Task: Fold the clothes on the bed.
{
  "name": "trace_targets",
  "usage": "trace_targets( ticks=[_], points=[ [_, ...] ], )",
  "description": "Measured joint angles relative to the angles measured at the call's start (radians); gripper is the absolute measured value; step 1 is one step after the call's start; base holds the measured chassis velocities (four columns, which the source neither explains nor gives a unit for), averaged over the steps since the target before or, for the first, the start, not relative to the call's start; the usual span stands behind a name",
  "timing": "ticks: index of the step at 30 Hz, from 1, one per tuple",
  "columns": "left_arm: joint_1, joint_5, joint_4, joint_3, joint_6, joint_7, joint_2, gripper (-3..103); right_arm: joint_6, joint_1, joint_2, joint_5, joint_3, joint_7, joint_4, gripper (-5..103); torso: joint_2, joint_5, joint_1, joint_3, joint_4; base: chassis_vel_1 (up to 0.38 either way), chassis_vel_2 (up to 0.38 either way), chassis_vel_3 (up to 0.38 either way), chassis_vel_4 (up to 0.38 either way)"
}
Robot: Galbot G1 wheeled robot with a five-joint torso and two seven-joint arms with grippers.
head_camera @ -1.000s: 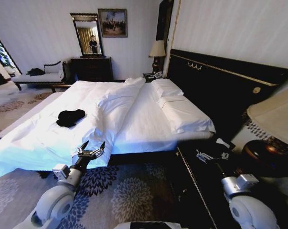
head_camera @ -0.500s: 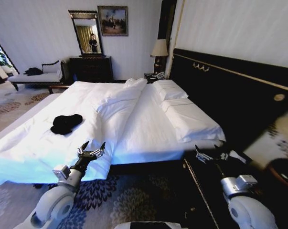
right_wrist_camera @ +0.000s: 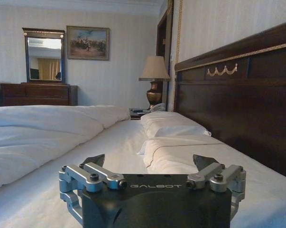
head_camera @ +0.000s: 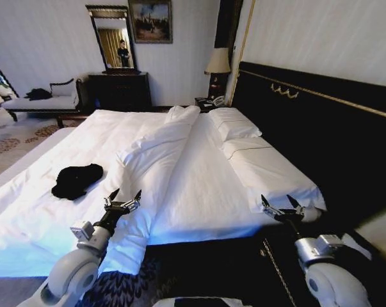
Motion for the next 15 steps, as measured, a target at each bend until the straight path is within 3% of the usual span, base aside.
trace_targets(
  ticks=[8,15],
  points=[
    [0.000,0.002,-0.001,0.000,-0.001,0.002,0.000,100,-0.002,-0.001,0.011,-0.008,-0.004,0.001,0.001,100,0.001,0.0001,-0.001,-0.001,-0.0002,0.099,0.043,-0.094,-0.069],
    [0.002,0.002,-0.004,0.000,-0.002,0.004,0.001,100,-0.001,-0.007,0.019,-0.013,-0.004,0.002,0.003,100,0.000,0.0000,0.000,0.000,-0.0001,0.187,0.207,-0.167,-0.211]
  ],
)
